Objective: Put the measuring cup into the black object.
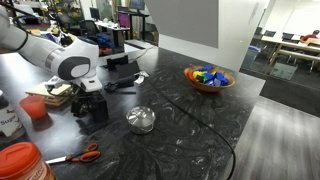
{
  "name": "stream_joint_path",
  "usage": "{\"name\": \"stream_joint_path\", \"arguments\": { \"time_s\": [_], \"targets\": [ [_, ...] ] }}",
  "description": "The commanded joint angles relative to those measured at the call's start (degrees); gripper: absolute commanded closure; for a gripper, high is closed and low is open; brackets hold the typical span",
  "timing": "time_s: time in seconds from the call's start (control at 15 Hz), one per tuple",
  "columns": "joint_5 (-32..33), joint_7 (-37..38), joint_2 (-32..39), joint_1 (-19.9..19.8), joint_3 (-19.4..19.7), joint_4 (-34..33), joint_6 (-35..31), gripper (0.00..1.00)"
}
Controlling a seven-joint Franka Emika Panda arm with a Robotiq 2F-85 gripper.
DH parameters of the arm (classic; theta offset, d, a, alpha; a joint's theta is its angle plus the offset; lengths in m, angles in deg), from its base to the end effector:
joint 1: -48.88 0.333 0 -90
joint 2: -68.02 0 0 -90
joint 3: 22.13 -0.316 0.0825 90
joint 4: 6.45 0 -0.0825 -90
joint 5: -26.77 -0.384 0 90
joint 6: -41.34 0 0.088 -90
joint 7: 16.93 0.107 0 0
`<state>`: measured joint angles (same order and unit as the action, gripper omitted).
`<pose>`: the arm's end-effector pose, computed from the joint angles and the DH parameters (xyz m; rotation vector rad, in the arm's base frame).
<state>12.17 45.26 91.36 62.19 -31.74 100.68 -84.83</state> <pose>0.5768 0.2468 0.2954 -2.7065 1.2334 0.3503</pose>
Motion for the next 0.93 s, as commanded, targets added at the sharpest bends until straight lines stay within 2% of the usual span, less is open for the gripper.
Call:
{"name": "stream_joint_path", "arguments": {
  "time_s": [0.0, 0.07, 0.2, 0.47, 0.6, 0.67, 0.73, 0.87],
  "targets": [
    [1.43, -1.7, 0.89, 0.74, 1.05, -1.74, 0.74, 0.0],
    [1.33, -2.09, 0.92, 0.66, 0.95, -1.76, 0.76, 0.06],
    [0.49, -3.09, 0.9, 0.49, 0.57, -1.67, 0.68, 0.3],
    [0.03, -4.02, 0.77, 0.77, 0.46, -1.35, 0.64, 0.44],
    [0.2, -3.98, 0.64, 0.9, 0.59, -1.21, 0.57, 0.68],
    [0.25, -3.95, 0.52, 0.9, 0.64, -1.21, 0.74, 0.74],
    [0.24, -3.98, 0.46, 0.91, 0.63, -1.21, 0.67, 0.78],
    [0.07, -4.23, 0.28, 0.91, 0.5, -1.15, 0.56, 0.78]
  ]
}}
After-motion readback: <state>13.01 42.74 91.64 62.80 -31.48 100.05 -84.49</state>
